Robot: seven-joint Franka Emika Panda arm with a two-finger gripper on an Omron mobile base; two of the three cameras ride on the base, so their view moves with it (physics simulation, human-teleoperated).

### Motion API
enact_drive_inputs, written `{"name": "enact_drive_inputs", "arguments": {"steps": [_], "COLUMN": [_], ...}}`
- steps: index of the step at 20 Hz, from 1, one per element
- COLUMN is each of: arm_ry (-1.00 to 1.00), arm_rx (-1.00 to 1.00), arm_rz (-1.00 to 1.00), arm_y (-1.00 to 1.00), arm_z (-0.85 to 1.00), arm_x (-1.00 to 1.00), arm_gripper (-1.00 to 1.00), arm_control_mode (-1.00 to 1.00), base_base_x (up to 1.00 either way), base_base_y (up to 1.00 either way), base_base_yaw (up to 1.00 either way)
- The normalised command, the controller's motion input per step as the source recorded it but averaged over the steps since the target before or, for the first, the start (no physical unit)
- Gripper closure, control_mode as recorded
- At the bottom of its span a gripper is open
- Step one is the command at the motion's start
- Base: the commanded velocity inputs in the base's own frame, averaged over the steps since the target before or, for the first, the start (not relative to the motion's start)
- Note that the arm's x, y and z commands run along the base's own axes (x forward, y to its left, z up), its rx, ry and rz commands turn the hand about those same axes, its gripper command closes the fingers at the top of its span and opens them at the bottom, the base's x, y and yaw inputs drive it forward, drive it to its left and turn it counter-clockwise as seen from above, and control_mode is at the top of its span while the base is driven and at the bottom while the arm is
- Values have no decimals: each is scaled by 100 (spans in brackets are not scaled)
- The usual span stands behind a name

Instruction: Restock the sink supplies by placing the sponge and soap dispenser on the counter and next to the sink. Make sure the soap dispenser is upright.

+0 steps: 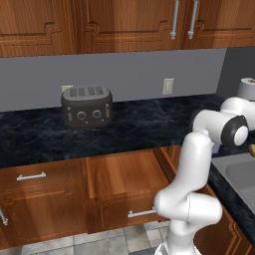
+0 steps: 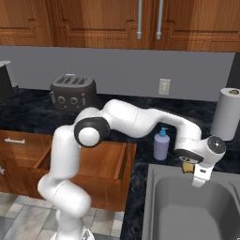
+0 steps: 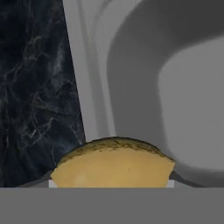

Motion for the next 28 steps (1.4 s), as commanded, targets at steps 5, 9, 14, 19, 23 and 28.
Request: {"name": "enact_drive_inputs", "arguments": {"steps": [5,9,14,19,23,28], "arm_ry": [0,0,0,0,0,0], "arm_rx": [-3,-1,0,0,0,1], "arm_rz": [0,0,0,0,0,0], "arm_y": [7,-8,-1,-12,-11,-9], "arm_z": [-36,-5,-19,-21,-9,-10], "arm_x": [63,47,29,22,19,24], "arm_gripper": [100,100,100,100,100,-100], "arm_control_mode": [-100,-100,-100,-100,-100,-100], "base_base_x": [0,0,0,0,0,0], "base_base_y": [0,0,0,0,0,0], "base_base_yaw": [0,0,0,0,0,0]}}
